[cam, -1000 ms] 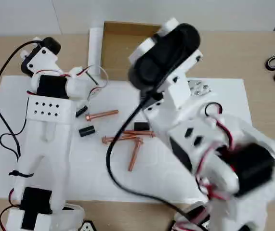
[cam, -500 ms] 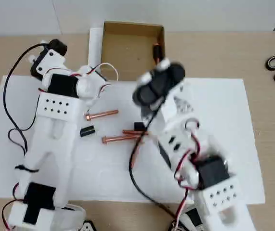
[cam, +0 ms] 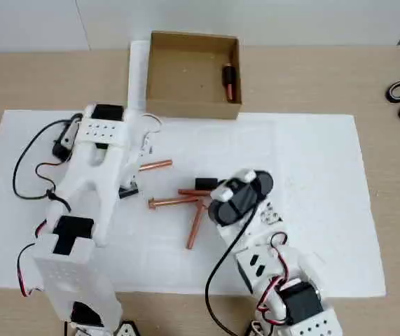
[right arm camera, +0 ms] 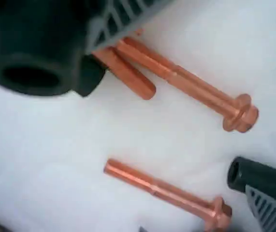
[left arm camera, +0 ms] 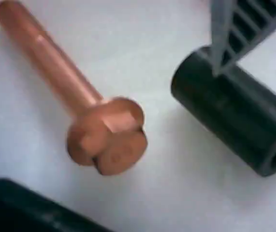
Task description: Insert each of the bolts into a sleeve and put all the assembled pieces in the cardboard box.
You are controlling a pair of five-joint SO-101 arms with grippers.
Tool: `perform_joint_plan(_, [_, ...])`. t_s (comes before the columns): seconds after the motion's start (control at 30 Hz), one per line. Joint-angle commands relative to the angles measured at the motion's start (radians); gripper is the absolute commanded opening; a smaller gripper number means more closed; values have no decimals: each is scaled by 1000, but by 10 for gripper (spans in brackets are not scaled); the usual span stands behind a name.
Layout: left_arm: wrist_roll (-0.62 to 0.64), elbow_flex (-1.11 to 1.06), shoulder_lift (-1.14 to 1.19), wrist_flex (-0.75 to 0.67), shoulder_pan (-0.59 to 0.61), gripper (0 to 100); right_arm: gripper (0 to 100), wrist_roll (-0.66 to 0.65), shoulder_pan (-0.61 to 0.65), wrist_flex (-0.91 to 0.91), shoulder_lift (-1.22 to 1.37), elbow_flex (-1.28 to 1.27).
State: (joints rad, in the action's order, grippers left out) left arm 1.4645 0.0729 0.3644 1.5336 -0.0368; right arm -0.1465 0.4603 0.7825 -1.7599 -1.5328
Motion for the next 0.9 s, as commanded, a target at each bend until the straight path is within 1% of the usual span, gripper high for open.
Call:
perform_joint_plan(0.0, [26,44,-8,-44,2,313,4,-11,-12,39,-56,-6])
perform_joint_plan(0.23, [28,39,-6,-155,2,313,4,-11,-12,38,-51,-5])
perform_joint_plan(0.33, [29,38,-5,-167,-2,312,4,-11,-12,38,-53,-5])
perform_joint_plan(0.6, [87,38,-5,-160,-21,304,4,-11,-12,36,-53,0])
perform_joint_plan(0.67, [91,36,5,-158,-21,259,4,-11,-12,41,-53,0])
perform_joint_plan(0.87, [92,38,98,-158,-15,64,4,-11,-12,39,-53,-2])
